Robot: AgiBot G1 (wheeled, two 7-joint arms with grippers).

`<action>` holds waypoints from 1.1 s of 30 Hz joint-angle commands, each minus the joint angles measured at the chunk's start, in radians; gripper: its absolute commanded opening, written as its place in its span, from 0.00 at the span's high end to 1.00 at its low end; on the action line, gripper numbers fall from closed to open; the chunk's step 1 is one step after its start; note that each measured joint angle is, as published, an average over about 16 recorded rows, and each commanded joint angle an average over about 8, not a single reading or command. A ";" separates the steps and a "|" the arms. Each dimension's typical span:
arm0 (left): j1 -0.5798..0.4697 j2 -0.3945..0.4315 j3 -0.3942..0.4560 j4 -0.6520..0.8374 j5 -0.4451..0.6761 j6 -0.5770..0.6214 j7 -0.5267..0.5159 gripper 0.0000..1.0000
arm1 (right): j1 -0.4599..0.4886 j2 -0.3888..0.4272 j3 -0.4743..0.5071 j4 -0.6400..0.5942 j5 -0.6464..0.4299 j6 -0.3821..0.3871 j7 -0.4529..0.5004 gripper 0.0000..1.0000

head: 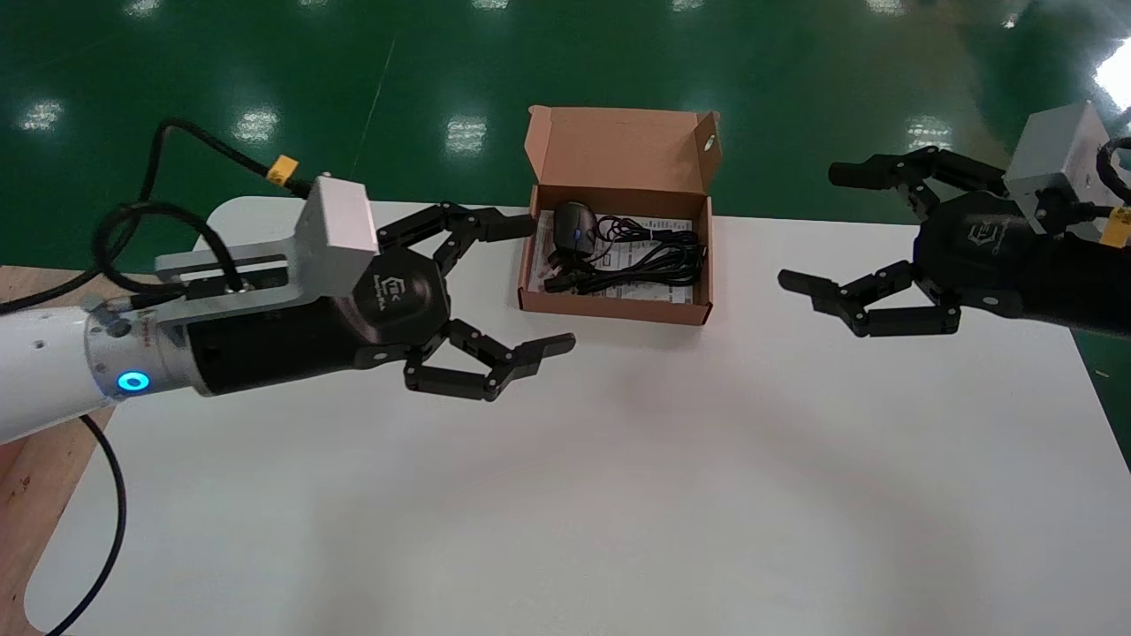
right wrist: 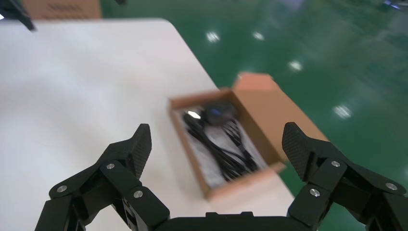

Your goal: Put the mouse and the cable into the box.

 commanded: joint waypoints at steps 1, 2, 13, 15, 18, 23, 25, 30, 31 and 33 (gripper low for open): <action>0.021 -0.025 -0.028 -0.029 -0.012 0.027 -0.033 0.00 | -0.033 0.005 0.015 0.043 0.031 -0.013 0.028 0.00; 0.031 -0.038 -0.042 -0.043 -0.018 0.040 -0.049 0.00 | -0.049 0.007 0.022 0.064 0.045 -0.020 0.041 0.00; 0.148 -0.177 -0.196 -0.203 -0.083 0.187 -0.229 0.00 | -0.232 0.034 0.102 0.301 0.213 -0.093 0.193 0.00; 0.169 -0.202 -0.224 -0.231 -0.094 0.214 -0.262 0.00 | -0.264 0.039 0.117 0.343 0.244 -0.107 0.221 0.00; 0.194 -0.232 -0.257 -0.266 -0.108 0.245 -0.300 0.00 | -0.307 0.045 0.136 0.399 0.283 -0.124 0.256 0.00; 0.219 -0.264 -0.294 -0.304 -0.122 0.280 -0.337 0.00 | -0.364 0.053 0.160 0.472 0.336 -0.147 0.299 0.00; 0.222 -0.268 -0.300 -0.310 -0.123 0.285 -0.341 0.00 | -0.373 0.054 0.164 0.483 0.345 -0.151 0.304 0.00; 0.221 -0.266 -0.297 -0.307 -0.124 0.283 -0.338 0.00 | -0.373 0.055 0.165 0.481 0.346 -0.150 0.301 0.00; 0.220 -0.265 -0.295 -0.305 -0.124 0.282 -0.337 0.00 | -0.370 0.055 0.164 0.478 0.343 -0.149 0.300 0.00; 0.218 -0.263 -0.293 -0.302 -0.124 0.279 -0.335 0.00 | -0.366 0.054 0.162 0.473 0.339 -0.147 0.298 0.00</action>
